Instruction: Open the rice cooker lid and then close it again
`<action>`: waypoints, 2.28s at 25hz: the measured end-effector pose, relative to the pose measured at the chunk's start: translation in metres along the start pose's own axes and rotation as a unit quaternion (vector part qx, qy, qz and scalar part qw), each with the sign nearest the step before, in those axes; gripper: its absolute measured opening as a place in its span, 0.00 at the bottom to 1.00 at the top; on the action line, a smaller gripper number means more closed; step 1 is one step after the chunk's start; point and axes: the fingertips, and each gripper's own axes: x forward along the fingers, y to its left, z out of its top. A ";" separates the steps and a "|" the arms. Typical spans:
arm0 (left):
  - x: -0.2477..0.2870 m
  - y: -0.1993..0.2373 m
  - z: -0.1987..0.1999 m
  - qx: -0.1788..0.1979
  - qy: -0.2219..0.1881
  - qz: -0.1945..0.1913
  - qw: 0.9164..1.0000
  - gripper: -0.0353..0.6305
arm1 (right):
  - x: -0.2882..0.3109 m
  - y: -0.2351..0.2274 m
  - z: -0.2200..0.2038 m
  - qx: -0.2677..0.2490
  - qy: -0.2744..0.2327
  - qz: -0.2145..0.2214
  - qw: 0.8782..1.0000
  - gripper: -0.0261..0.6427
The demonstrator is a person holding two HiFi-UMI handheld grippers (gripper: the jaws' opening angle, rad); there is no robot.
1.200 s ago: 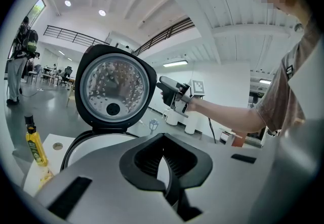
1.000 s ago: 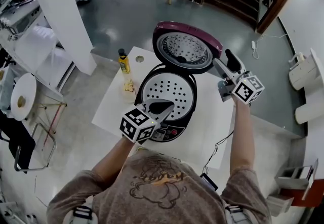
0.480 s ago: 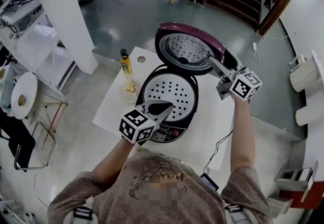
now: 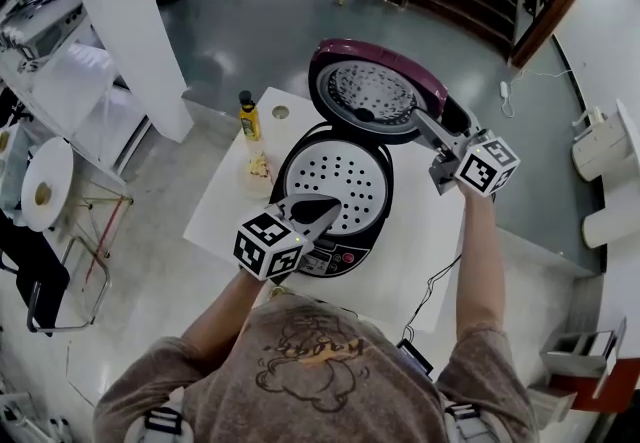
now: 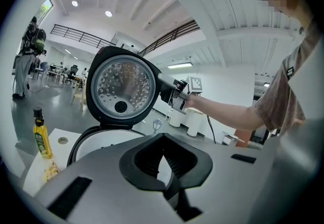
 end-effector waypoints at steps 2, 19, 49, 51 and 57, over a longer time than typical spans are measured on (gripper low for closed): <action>-0.001 -0.001 -0.001 0.000 0.000 0.000 1.000 0.08 | -0.001 0.001 0.000 -0.001 -0.001 -0.001 1.000 0.58; -0.012 -0.011 -0.007 -0.001 0.000 -0.008 1.000 0.08 | -0.018 0.037 -0.005 0.009 -0.004 0.004 1.000 0.57; -0.022 -0.037 -0.026 0.000 0.015 -0.027 1.000 0.08 | -0.064 0.124 -0.065 -0.014 0.038 0.043 0.998 0.58; -0.021 -0.040 -0.027 -0.001 0.016 -0.028 0.999 0.08 | -0.067 0.129 -0.070 -0.010 0.040 0.046 0.998 0.59; -0.021 -0.042 -0.030 -0.004 0.019 -0.029 0.999 0.08 | -0.074 0.139 -0.084 0.004 0.046 0.051 0.998 0.59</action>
